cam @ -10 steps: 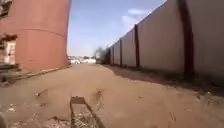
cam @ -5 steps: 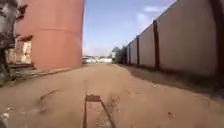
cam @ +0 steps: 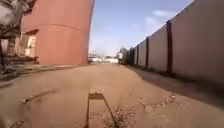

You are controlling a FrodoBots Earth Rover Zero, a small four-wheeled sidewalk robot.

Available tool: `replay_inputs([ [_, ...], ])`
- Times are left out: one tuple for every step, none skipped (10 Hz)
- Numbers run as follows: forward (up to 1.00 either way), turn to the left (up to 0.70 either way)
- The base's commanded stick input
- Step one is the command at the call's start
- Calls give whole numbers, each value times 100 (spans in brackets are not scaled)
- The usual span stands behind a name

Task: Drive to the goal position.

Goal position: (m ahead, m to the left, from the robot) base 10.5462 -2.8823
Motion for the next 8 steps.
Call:
replay_inputs([
  [100,0],
  [100,0],
  [100,0],
  [100,0],
  [100,0],
  [100,0],
  [100,0],
  [100,-17],
])
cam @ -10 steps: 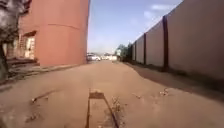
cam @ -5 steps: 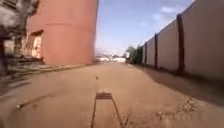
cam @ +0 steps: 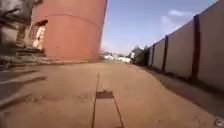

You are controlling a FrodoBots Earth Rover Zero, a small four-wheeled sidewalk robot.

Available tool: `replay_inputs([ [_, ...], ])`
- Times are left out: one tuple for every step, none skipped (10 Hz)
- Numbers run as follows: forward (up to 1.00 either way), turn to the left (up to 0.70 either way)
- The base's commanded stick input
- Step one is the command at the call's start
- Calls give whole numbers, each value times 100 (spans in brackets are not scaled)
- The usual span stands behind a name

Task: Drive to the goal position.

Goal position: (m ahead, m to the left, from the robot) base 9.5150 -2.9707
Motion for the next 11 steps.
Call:
replay_inputs([
  [100,-27],
  [100,-27],
  [100,0],
  [100,0],
  [100,0],
  [100,0],
  [100,0],
  [100,0],
  [100,0],
  [100,0],
  [100,0],
])
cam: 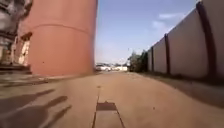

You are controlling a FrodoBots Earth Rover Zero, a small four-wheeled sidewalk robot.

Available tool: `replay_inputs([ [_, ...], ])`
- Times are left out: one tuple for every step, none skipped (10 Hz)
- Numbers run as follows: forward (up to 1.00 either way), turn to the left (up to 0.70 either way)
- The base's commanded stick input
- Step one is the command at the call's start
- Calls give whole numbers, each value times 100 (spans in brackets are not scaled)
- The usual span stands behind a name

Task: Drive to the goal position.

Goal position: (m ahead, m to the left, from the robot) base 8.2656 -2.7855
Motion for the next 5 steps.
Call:
replay_inputs([
  [100,0],
  [100,-15],
  [100,-27],
  [100,-27],
  [100,-13],
])
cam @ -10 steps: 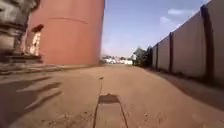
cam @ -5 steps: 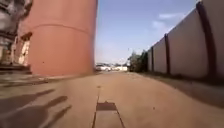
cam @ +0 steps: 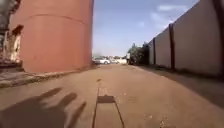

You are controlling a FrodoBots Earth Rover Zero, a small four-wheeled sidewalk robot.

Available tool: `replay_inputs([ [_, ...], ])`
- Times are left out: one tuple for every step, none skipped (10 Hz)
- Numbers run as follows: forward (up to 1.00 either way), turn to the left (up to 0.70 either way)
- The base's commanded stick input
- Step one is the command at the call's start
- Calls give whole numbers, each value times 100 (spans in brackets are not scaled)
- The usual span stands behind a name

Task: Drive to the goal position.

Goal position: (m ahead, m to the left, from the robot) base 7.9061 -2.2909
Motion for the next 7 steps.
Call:
replay_inputs([
  [100,0],
  [100,0],
  [100,0],
  [100,0],
  [100,0],
  [100,0],
  [100,-16],
])
